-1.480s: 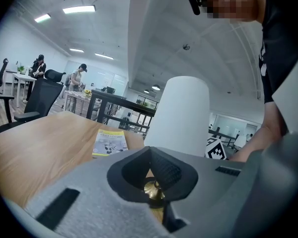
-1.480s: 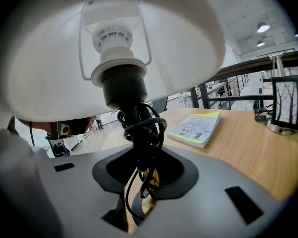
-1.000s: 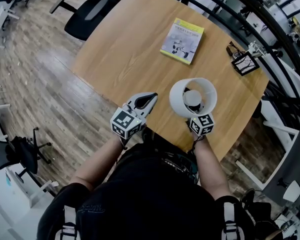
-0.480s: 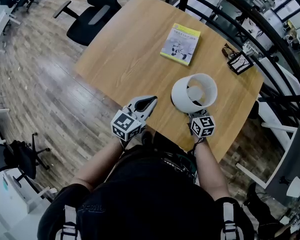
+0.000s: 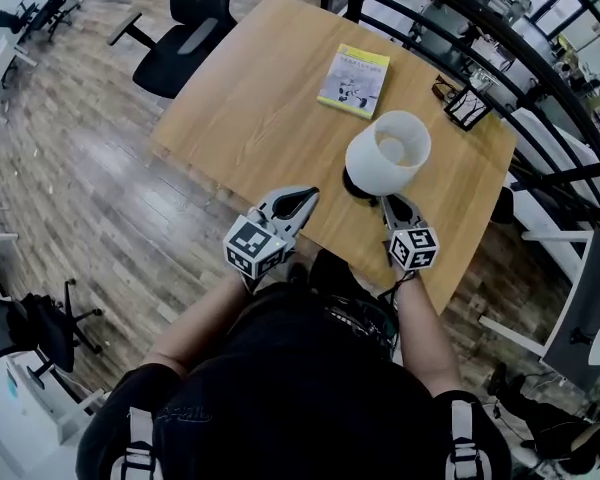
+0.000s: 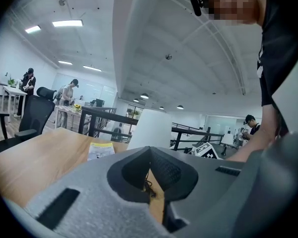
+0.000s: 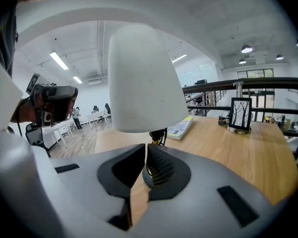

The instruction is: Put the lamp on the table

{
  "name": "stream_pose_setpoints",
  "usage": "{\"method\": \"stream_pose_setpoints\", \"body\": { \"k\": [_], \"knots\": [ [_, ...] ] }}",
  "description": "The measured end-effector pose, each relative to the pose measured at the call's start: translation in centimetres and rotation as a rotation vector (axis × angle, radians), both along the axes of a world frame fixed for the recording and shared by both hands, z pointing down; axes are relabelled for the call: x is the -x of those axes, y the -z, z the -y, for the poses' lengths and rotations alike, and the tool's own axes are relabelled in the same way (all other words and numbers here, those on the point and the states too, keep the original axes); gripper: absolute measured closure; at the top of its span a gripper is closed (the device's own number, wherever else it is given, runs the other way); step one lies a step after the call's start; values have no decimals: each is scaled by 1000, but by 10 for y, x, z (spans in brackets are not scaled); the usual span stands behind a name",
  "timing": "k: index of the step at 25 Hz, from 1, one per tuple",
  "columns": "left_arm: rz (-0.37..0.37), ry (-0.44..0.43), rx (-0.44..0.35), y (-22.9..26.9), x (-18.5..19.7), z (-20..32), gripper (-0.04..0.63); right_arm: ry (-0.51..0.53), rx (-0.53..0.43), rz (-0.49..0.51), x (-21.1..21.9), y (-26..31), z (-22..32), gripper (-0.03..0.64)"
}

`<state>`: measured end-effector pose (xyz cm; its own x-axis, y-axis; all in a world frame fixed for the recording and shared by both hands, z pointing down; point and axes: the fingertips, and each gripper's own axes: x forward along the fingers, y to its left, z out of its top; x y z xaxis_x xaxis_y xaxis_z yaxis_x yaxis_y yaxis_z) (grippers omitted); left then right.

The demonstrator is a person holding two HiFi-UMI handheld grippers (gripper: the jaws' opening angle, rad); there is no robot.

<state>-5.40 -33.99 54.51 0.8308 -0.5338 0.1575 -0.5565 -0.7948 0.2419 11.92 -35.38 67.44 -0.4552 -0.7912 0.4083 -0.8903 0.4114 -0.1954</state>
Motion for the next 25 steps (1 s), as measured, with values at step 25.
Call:
{"method": "stream_pose_setpoints", "body": {
  "k": [25],
  "knots": [
    [-55,-98,-97,55,-89,-118,586,19,-134,-50,-64,137,-138,601]
  ]
}}
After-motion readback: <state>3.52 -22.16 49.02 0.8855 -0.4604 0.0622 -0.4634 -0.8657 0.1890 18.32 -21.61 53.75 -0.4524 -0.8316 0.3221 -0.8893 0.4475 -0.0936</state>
